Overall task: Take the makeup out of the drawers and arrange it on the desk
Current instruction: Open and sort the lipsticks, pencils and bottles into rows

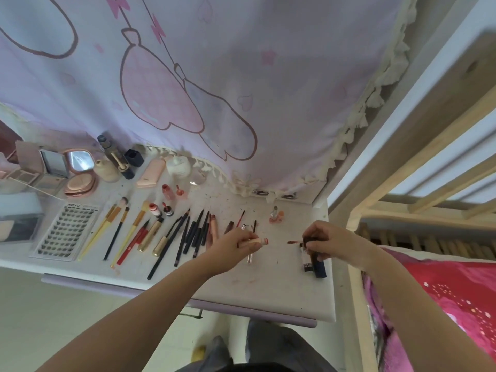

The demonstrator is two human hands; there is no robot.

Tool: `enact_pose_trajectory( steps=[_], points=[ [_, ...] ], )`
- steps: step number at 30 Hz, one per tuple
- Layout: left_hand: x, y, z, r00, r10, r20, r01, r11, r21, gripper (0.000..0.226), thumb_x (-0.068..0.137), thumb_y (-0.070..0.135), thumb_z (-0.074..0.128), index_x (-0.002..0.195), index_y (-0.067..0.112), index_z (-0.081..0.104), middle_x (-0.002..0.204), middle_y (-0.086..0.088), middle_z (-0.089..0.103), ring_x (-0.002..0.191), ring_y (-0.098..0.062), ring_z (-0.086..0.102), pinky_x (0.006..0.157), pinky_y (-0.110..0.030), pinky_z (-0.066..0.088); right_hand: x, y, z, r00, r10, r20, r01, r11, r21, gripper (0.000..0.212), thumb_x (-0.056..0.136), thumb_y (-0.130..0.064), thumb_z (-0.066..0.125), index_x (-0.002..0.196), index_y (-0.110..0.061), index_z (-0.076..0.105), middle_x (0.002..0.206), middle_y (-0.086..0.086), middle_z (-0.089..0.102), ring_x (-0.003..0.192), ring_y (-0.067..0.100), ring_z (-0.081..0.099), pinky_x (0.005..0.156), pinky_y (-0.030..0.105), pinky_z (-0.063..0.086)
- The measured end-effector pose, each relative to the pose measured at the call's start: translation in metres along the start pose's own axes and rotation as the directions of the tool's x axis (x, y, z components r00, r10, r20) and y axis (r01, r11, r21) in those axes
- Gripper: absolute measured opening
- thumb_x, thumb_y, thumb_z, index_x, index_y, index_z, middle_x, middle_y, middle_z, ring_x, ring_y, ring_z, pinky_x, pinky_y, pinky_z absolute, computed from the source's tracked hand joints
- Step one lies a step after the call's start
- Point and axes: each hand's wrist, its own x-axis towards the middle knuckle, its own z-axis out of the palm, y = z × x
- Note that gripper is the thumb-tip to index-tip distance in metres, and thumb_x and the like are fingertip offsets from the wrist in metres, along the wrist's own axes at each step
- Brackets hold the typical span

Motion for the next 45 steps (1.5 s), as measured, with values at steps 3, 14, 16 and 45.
enact_pose_trajectory(
  steps=[3,14,16,45],
  points=[
    [0.007,-0.005,0.005,0.998,-0.049,-0.038,0.043,0.989,-0.138,0.025,0.094,0.036,0.053,0.115,0.025,0.060,0.099,0.010,0.062,0.092,-0.009,0.059,0.085,-0.027,0.048,-0.002,0.010,-0.001,1.000,0.018,0.015,-0.022,0.914,0.404,0.022,0.092,0.002,0.052,0.113,-0.002,0.052,0.100,0.014,0.066,0.086,0.020,0.066,0.072,0.028,0.059],
    [0.019,0.012,0.038,0.970,-0.225,-0.096,0.127,0.797,-0.591,0.035,0.098,0.041,0.039,0.103,0.012,0.056,0.089,-0.001,0.066,0.083,-0.014,0.057,0.079,-0.030,0.046,0.022,0.024,0.049,0.999,0.042,-0.008,-0.020,0.633,0.774,0.023,0.100,-0.011,0.039,0.116,-0.008,0.056,0.103,0.010,0.070,0.095,0.019,0.067,0.078,0.033,0.056],
    [0.023,0.011,0.039,0.966,-0.223,-0.133,0.114,0.825,-0.553,0.030,0.095,0.044,0.044,0.103,0.018,0.058,0.092,0.001,0.061,0.088,-0.013,0.055,0.081,-0.026,0.044,0.029,0.021,0.050,0.998,0.034,-0.056,0.018,0.676,0.737,0.021,0.099,-0.009,0.041,0.114,-0.008,0.055,0.105,0.009,0.069,0.096,0.017,0.067,0.079,0.030,0.057],
    [0.049,-0.015,0.046,0.839,0.155,-0.522,0.080,0.913,0.401,0.020,0.082,0.026,0.068,0.094,0.012,0.060,0.084,0.000,0.061,0.081,-0.023,0.058,0.076,-0.033,0.043,0.060,0.025,0.044,0.857,-0.217,-0.468,0.073,0.949,-0.307,0.024,0.093,-0.007,0.048,0.116,-0.009,0.057,0.115,0.005,0.057,0.098,0.016,0.056,0.081,0.019,0.040]
  ],
)
